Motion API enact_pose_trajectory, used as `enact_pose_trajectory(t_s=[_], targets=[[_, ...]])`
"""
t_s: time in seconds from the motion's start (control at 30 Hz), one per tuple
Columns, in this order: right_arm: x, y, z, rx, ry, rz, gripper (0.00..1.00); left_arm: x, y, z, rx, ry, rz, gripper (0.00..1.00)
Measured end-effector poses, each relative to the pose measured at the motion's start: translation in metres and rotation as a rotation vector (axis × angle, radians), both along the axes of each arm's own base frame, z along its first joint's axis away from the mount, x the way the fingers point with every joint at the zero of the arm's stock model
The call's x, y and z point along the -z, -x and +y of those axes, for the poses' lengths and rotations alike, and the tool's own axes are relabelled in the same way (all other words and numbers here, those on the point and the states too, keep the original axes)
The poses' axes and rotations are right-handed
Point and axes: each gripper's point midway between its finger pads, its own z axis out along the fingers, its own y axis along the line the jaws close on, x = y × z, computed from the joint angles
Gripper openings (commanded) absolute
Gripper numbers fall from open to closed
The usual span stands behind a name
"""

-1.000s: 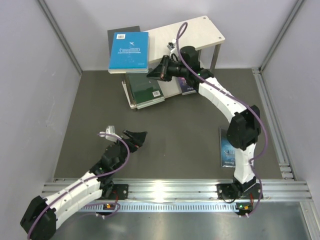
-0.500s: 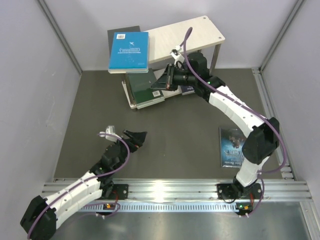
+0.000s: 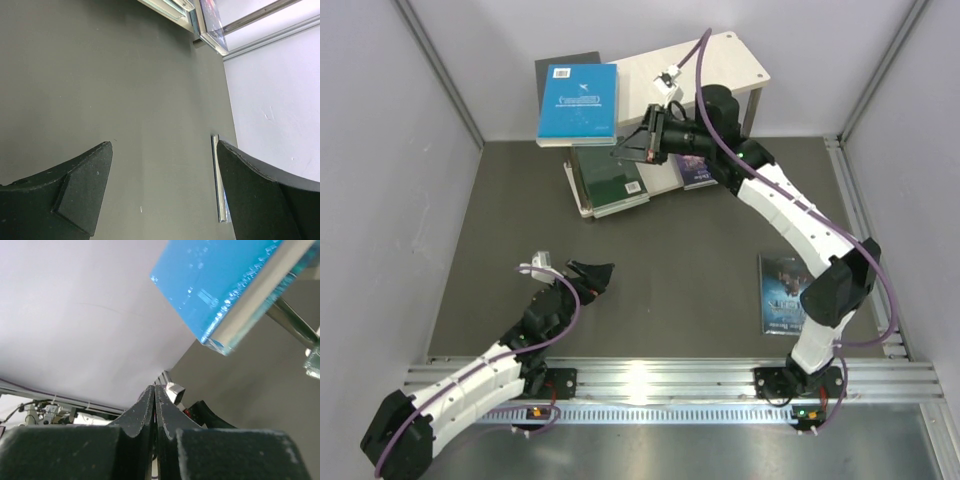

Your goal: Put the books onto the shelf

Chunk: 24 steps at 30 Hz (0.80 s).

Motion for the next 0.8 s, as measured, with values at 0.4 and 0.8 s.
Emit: enact_pose_trajectory(t_s=[0.4, 0.8], targets=[[0.023, -0.015, 0.022, -0.015, 0.022, 0.053, 0.00, -0.001, 0.000, 0.000, 0.000, 0.002, -0.003, 0.90], [0.046, -0.039, 0.031, 0.031, 0.047, 0.103, 0.00, -0.006, 0.000, 0.000, 0.000, 0.014, -0.018, 0.90]])
